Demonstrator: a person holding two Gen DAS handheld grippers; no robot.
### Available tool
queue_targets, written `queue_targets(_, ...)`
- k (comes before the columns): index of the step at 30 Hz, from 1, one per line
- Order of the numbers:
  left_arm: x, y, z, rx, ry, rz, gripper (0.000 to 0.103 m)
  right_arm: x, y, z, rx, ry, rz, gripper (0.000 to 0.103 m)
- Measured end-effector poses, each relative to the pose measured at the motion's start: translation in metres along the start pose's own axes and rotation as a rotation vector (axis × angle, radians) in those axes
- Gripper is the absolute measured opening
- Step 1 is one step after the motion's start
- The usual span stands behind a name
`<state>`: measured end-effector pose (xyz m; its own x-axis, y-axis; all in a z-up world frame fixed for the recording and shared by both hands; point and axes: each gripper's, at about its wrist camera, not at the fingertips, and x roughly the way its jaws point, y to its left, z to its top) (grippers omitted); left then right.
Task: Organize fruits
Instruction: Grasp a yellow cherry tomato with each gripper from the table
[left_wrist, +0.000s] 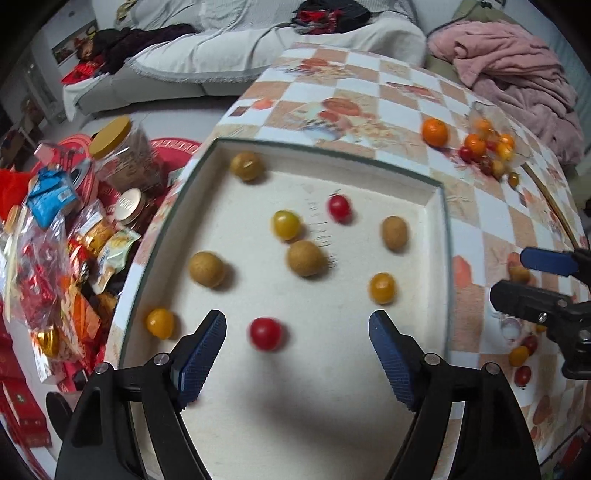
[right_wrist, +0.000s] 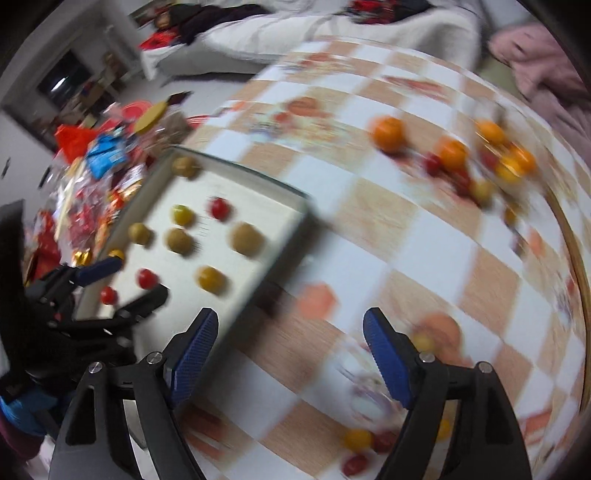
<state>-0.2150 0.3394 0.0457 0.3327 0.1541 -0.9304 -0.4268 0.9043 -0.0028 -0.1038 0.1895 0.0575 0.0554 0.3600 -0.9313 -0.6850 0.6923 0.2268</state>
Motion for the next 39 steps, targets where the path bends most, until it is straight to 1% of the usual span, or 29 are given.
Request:
queue_targets(5,-0.008,-0.041,0.013,0.092,-0.029,-0.053,0.080,-0.014,-0.055,-0.033,0.133,0.011,-0.080,0.084)
queue_targets(8,-0.011,-0.069,0.020,0.159,-0.042,-0.093,0.080,-0.021,-0.079,-0.050,0.191,0.019,-0.117,0.084)
queue_targets(11,-0.010,-0.100,0.023,0.248,-0.046,-0.130,0.080,-0.026,-0.100,-0.068,0.248,0.029,-0.144,0.084)
queue_targets(15,-0.002,-0.132,0.020,0.355,-0.038,-0.155,0.080,-0.030,-0.115,-0.085,0.283,0.031,-0.159,0.084)
queue_targets(17,0.006,-0.145,0.017,0.406,-0.021,-0.167,0.080,-0.030,-0.118,-0.091,0.289,0.028,-0.164,0.084)
queue_targets(21,0.016,-0.159,0.011,0.476,-0.006,-0.180,0.080,-0.029,-0.121,-0.099,0.284,0.021,-0.165,0.083)
queue_targets(23,0.020,-0.163,0.010,0.492,-0.002,-0.191,0.080,-0.028,-0.119,-0.100,0.276,0.015,-0.155,0.079)
queue_targets(25,0.025,-0.167,0.012,0.497,0.005,-0.205,0.080,-0.025,-0.119,-0.101,0.270,0.017,-0.146,0.067)
queue_targets(28,0.030,-0.174,0.015,0.507,0.008,-0.216,0.080,-0.017,-0.115,-0.100,0.258,0.021,-0.125,0.057)
queue_targets(30,0.032,-0.179,0.017,0.516,0.006,-0.224,0.080,-0.013,-0.112,-0.098,0.238,0.019,-0.121,0.055)
queue_targets(33,0.032,-0.184,0.021,0.517,-0.006,-0.235,0.080,-0.010,-0.105,-0.093,0.191,0.009,-0.138,0.055)
queue_targets(35,0.033,-0.186,0.025,0.508,-0.007,-0.240,0.080,-0.008,-0.102,-0.092,0.166,0.006,-0.150,0.050)
queue_targets(36,0.033,-0.187,0.027,0.504,-0.008,-0.241,0.080,-0.008,-0.101,-0.092,0.155,0.005,-0.157,0.040)
queue_targets(37,0.034,-0.189,0.029,0.500,-0.008,-0.244,0.080,-0.009,-0.101,-0.092,0.152,0.006,-0.146,0.030)
queue_targets(39,0.035,-0.193,0.033,0.494,-0.011,-0.249,0.080,-0.009,-0.103,-0.093,0.166,0.010,-0.115,0.026)
